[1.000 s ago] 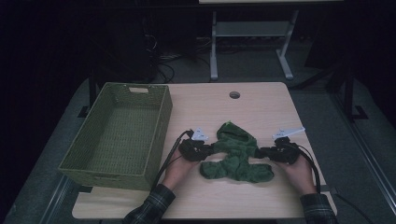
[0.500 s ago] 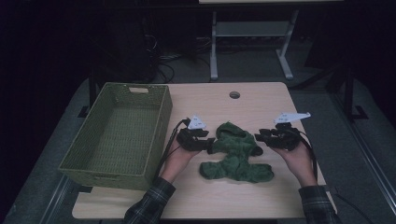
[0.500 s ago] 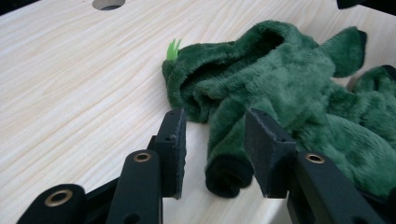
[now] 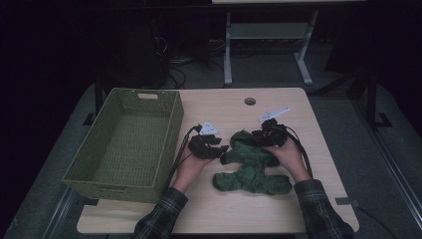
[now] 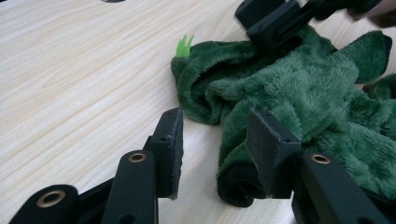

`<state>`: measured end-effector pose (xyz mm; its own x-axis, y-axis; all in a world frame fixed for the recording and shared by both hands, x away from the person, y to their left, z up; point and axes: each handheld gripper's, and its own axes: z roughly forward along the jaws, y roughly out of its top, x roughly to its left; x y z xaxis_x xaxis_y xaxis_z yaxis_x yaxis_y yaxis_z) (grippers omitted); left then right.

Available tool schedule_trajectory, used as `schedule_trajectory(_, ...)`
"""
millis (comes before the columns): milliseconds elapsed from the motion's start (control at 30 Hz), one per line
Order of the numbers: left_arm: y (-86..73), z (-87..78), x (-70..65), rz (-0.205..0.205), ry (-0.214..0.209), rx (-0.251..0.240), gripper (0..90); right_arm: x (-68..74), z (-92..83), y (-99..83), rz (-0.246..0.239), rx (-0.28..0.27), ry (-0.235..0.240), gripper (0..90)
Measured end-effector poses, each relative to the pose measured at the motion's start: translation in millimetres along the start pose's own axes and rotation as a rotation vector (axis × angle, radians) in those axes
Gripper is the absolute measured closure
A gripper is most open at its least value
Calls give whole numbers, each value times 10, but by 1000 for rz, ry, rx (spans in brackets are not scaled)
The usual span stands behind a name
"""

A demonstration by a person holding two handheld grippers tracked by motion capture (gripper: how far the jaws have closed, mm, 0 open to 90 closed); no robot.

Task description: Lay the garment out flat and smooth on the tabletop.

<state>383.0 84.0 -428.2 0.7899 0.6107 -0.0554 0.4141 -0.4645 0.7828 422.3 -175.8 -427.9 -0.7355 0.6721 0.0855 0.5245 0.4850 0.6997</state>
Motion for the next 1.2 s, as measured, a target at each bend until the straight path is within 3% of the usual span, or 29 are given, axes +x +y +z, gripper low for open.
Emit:
schedule_trajectory(133, -6, 16, 4, -8, 5, -7, 548, 11, 148, 5, 0, 38, -13, 651)
schedule_trajectory(233, -8, 27, 16, -7, 7, -4, 542, 13, 205, -13, -11, 52, -15, 828)
schedule_trajectory(433, 6, 85, 57, -23, 10, -10, 524, -25, -49, 18, 16, -60, 4, 871)
schedule_trajectory(533, 55, 147, 57, -31, -2, -25, 500, -57, -196, 16, 6, -112, 13, 873)
schedule_trajectory(733, 237, 318, 28, -12, 2, -36, 462, -83, -352, -5, 14, -165, 37, 873)
schedule_trajectory(800, 278, 387, 41, -27, -4, -41, 454, -82, -398, -5, 10, -191, 48, 873)
schedule_trajectory(1033, 337, 630, 91, -29, -44, -6, 430, -65, -506, -7, -3, -221, 67, 872)
schedule_trajectory(1133, 344, 713, 70, -12, -57, 27, 569, -70, -530, -16, -3, -231, 68, 872)
schedule_trajectory(1200, 341, 721, 76, 17, -47, 53, 752, -77, -545, -19, -4, -240, 64, 870)
